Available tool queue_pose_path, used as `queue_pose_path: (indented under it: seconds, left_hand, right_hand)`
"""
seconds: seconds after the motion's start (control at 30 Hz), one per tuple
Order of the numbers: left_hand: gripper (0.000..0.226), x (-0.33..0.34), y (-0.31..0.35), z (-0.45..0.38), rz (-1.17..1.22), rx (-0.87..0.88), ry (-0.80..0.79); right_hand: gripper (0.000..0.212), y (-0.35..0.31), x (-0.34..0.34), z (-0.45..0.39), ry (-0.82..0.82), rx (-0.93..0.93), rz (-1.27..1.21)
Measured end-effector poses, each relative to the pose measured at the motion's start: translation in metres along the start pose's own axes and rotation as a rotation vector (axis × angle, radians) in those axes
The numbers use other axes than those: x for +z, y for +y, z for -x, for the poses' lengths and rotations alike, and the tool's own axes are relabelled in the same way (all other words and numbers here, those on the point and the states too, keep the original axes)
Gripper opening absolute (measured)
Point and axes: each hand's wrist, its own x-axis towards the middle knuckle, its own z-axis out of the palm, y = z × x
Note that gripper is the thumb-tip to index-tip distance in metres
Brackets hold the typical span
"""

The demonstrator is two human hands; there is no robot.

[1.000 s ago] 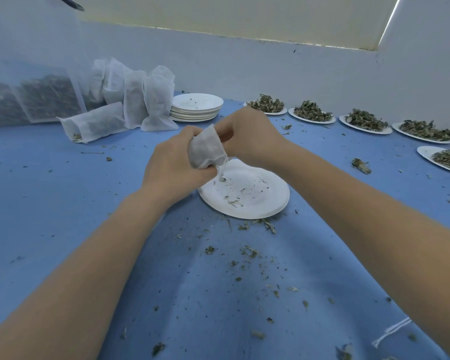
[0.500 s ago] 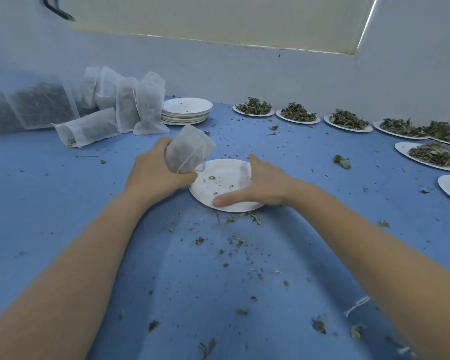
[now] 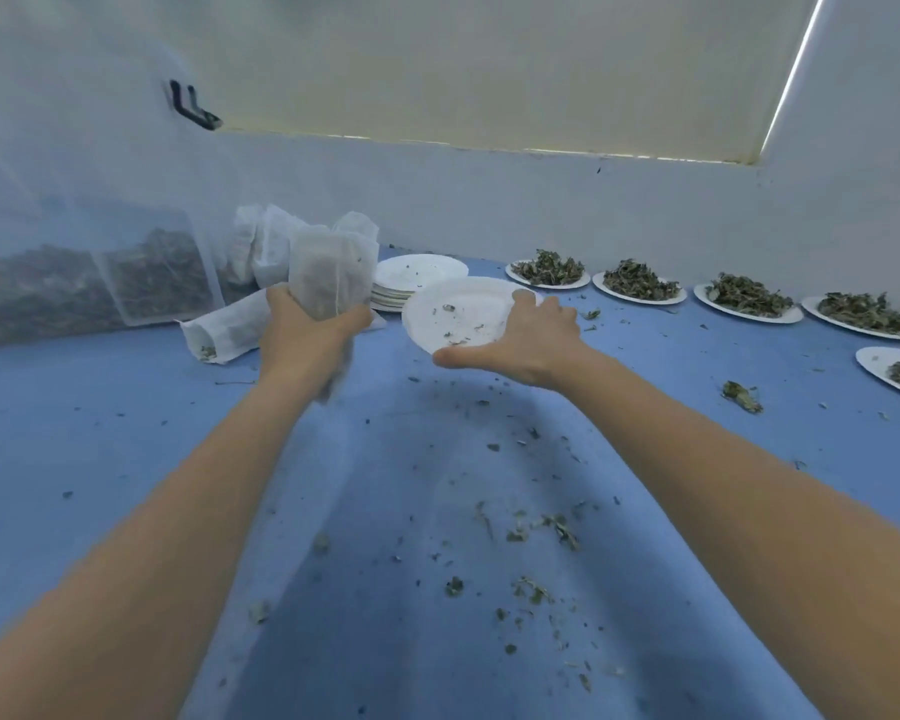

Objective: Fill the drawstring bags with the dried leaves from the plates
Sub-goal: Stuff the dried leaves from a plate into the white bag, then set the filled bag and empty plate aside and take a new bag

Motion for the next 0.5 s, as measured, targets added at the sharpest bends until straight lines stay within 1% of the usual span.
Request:
queue_pose_path:
  seconds: [0.13, 0.2, 0.3, 0.4, 0.5]
  left_hand:
    - [0.071, 0.009, -0.001, -0.049, 0.025, -0.077, -0.006]
    - [0.073, 0.016, -0.009, -0.074, -0.059, -0.132, 0.006]
    - [0.077, 0.027, -0.024, -0.101, -0.166, -0.154, -0.010]
    - [0.072, 0.036, -0.042, -0.127, -0.222, -0.126, 0.022]
    - [0.061, 0.040, -0.057, -0.142, -0.290, -0.074, 0.044]
  right_hand:
    - [0.117, -0.028, -0.002, -0.060, 0.037, 0.012, 0.103]
    - [0.117, -0.040, 0.002, -0.093, 0.034, 0.027, 0.113]
    - [0.115, -0.051, 0.013, -0.139, 0.031, 0.023, 0.165]
    - [0.114, -0.061, 0.033, -0.183, 0.001, 0.048, 0.237]
    - [0.110, -0.064, 0.052, -0.211, 0.000, 0.073, 0.200]
